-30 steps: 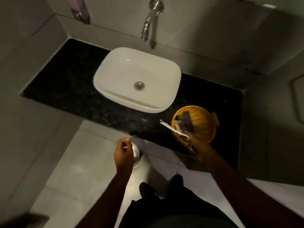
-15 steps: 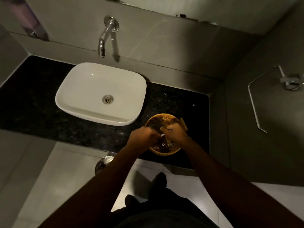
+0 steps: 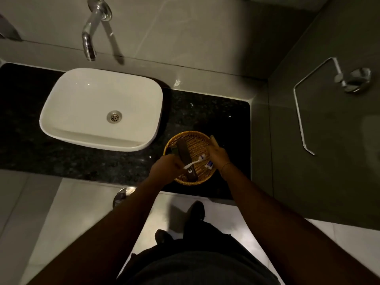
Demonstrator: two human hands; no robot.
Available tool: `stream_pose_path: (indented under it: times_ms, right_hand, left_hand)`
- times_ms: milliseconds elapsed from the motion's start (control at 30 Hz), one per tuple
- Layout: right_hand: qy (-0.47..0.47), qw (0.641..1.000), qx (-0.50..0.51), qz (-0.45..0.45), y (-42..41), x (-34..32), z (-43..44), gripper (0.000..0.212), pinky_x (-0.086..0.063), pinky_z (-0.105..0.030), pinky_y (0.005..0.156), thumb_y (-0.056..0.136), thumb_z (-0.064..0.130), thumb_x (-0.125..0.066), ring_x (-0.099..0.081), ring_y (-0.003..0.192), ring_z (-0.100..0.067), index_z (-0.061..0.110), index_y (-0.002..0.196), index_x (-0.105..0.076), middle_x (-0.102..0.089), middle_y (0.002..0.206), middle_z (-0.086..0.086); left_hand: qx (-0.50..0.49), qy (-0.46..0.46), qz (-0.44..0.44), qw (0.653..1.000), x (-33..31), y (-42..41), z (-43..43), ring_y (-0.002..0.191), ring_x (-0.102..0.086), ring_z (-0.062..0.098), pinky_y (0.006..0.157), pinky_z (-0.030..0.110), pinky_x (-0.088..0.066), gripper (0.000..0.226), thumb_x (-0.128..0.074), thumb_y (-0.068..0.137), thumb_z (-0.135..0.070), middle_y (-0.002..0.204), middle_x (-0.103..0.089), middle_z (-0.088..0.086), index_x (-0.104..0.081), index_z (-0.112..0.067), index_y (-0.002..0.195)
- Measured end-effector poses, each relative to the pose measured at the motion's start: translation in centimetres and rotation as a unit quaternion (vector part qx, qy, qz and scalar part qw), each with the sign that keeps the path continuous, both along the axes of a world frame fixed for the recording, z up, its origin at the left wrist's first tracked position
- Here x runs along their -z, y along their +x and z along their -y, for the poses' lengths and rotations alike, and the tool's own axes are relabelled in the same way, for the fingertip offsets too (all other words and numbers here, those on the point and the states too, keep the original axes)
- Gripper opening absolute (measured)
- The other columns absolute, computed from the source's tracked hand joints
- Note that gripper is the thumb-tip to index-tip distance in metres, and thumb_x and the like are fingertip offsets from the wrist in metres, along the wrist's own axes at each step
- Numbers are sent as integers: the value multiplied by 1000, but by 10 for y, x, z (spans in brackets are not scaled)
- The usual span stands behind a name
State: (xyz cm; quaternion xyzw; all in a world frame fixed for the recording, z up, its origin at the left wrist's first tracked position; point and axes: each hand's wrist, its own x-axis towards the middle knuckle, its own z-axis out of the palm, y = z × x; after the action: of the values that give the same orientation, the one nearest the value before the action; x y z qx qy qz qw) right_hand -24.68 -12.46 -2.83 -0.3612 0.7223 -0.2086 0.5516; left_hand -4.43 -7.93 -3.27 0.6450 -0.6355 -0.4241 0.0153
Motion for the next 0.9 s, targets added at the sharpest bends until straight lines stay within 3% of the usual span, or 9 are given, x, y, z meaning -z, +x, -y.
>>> stream_pose_path:
  times_ms: [100, 200, 267, 333, 467, 600, 700, 800, 900]
  right_hand:
    - [33, 999, 24, 21, -11, 8, 3, 51, -54, -47, 105, 108, 21, -37, -66, 119, -35, 35, 157, -41, -67, 129, -12]
    - [59, 998, 3, 7, -16, 19, -4, 47, -55, -56, 102, 101, 4, -41, -66, 117, -41, 10, 145, -57, -69, 127, -21]
    - [62, 998, -19, -8, -20, 29, -7, 33, -53, -55, 105, 101, 6, -49, -65, 119, -42, -2, 127, -68, -68, 127, -24]
    - [47, 999, -15, -1, -22, 35, -9, 30, -55, -50, 104, 100, 4, -54, -64, 120, -38, -1, 126, -69, -66, 132, -20]
    - [-9, 999, 36, -32, -21, 47, -10, 30, -57, -33, 83, 93, 4, -66, -64, 100, -23, 7, 123, -72, -68, 134, -9]
    - [-41, 993, 28, -111, -22, 52, -5, 17, -61, -41, 92, 90, 16, -76, -70, 110, -31, 8, 105, -79, -75, 121, -10]
    - [-106, 974, -73, -186, -21, 47, 1, 17, -62, -40, 91, 97, 14, -66, -72, 108, -29, 6, 105, -79, -74, 128, -10]
    - [-120, 960, -147, -204, -14, 48, 19, 27, -54, -36, 105, 103, 8, -54, -63, 128, -28, 3, 121, -74, -55, 154, -9]
    - [-92, 942, -206, -250, -6, 50, 36, 33, -46, -34, 112, 107, 11, -48, -55, 137, -29, 5, 134, -65, -56, 150, -12]
  left_hand:
    - [-82, 23, -51, 995, 21, -5, -3, 94, -80, 30, 94, 49, -65, 17, -82, 95, -22, 101, -84, 14, -87, -8, 104]
    - [-186, 64, -96, 976, 33, -15, -4, 101, -80, 40, 97, 51, -65, 19, -80, 97, -16, 103, -83, 22, -85, -2, 107]
    - [-224, 83, -112, 965, 38, -22, 2, 97, -81, 35, 93, 47, -67, 19, -80, 97, -17, 103, -83, 19, -84, -3, 109]
    - [-229, 89, -113, 963, 41, -29, 11, 83, -77, 20, 78, 35, -66, 19, -80, 97, -20, 98, -81, 11, -84, -6, 110]
    - [-224, 69, -119, 965, 42, -43, 29, 69, -70, 5, 63, 20, -56, 12, -82, 95, -22, 81, -74, -6, -84, -14, 104]
    - [-307, 110, -147, 934, 49, -57, 41, 52, -71, 4, 45, 16, -55, 7, -85, 92, -16, 79, -74, 1, -80, -11, 91]
    - [-350, 151, -139, 914, 58, -64, 46, 56, -68, 11, 40, 17, -51, 12, -82, 95, -17, 81, -73, 5, -74, -12, 87]
    - [-364, 156, -137, 908, 66, -70, 50, 62, -69, 14, 50, 23, -56, 18, -81, 95, -14, 83, -74, 8, -69, -12, 83]
    - [-371, 161, -139, 904, 71, -78, 53, 57, -66, 14, 42, 19, -52, 16, -81, 96, -12, 77, -72, 9, -72, -5, 86]
